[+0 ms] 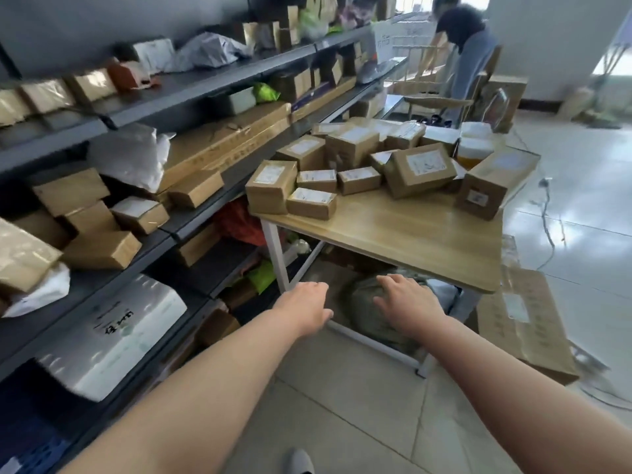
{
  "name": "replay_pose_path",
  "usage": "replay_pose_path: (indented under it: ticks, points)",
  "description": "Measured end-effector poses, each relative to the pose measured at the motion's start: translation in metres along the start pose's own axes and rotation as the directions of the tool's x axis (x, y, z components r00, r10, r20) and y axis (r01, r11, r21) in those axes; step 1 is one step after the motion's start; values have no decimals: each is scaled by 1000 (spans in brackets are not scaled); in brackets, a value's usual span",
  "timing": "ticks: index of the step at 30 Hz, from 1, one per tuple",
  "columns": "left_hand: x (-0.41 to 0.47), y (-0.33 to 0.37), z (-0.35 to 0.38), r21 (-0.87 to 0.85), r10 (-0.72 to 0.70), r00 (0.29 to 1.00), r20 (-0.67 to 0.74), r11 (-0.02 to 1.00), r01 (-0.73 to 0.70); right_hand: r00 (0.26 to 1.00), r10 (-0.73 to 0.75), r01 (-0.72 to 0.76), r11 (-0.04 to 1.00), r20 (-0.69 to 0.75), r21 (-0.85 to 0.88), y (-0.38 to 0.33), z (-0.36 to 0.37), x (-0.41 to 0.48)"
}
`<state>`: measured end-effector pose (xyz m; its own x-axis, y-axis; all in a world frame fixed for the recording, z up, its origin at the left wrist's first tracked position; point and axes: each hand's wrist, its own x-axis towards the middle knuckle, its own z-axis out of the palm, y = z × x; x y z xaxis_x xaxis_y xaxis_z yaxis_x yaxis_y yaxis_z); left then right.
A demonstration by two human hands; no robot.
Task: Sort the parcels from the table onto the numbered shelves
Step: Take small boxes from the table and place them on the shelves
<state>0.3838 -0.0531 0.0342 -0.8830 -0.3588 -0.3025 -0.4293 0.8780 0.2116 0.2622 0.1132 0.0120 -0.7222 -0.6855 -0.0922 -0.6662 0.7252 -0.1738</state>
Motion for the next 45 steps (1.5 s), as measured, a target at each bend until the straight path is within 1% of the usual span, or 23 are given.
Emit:
replay_pose_path:
  ticks: [2,5,8,13,16,20,23,28,33,35,37,40,43,45]
  points:
    - [28,-16,-10,-30,1,1000,-9,1000,-2,999,35,-35,999,2,13,-4,0,27]
    - [66,-43,-24,-92,-32,999,16,995,33,996,83,-84,996,23,24,-12,3,63]
    - [106,-68,-38,-106,-40,999,14,994,42,992,124,-124,992,29,24,-17,9,97]
    - [158,-94,-46,-200,-104,993,54,973,112,984,147,-149,989,97,12,-20,25,140]
    - [189,-103,-49,-199,-106,993,61,973,116,980,150,-153,988,132,14,-16,29,169]
    - [229,-109,-60,-204,-109,992,61,972,120,980,114,-118,993,165,16,-10,29,224]
    - [261,-113,-75,-196,-126,991,54,971,134,982,75,-87,994,172,59,-11,24,276]
    - [314,-113,-102,-199,-187,982,37,961,190,987,-17,5,997,163,71,-7,9,361]
    - [352,-114,-118,-256,-249,968,5,936,242,975,-131,121,990,179,70,0,8,425]
    - [357,-115,-120,-265,-268,963,18,928,263,964,-159,146,986,214,74,-1,12,443]
    - [361,-118,-119,-240,-270,962,44,932,272,950,-165,145,985,266,94,-4,18,455]
    - [372,-122,-124,-214,-253,966,57,942,260,935,-172,138,982,310,128,-8,30,470]
    - [392,-124,-130,-209,-213,976,43,953,218,946,-181,145,979,270,146,-7,39,476]
    - [407,-122,-132,-203,-166,985,38,964,170,959,-154,116,979,240,165,0,40,472]
